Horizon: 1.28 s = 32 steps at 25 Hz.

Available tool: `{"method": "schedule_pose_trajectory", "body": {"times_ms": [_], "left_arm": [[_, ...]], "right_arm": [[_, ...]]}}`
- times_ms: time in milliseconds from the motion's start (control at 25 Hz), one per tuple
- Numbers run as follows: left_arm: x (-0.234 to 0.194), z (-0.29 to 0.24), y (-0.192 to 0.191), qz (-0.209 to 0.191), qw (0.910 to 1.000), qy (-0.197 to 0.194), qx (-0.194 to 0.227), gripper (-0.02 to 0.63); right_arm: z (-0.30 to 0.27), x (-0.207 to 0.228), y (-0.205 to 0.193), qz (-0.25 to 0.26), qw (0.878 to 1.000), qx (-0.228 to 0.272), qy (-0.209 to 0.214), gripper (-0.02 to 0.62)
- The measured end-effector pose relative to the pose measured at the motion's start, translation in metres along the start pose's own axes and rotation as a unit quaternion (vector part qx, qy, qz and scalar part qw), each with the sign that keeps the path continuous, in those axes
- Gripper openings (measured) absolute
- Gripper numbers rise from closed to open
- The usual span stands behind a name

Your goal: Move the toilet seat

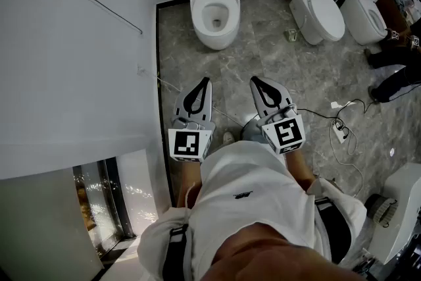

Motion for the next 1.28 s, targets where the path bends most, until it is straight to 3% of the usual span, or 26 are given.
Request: {"method": "schedule_pose_trajectory", "body": {"times_ms": [560,1280], "left_arm": [[-0.022,-0.014,-0.016,-0.020,0.9997,-0.012,-0.009,0.031],[-0.066,-0.119,-0.015,-0.018,0.9996,-0.004,-0.020,0.031]], "right_arm": [[-0.021,-0.003,-0.002,0.001,1.000,-0.001,-0.010,0.032],[-0.112,0.071,0.006,0.000,1.000,-0.001,0.007,0.032]]}}
Point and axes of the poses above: the fingertips, and each gripper's own axes: z backward along the fingers, x to its right, y out of its top, the point moved 6 cm from there along z, backward along the fingers, and after that the axes turned 8 degrees about -x, right-handed, at the moved point
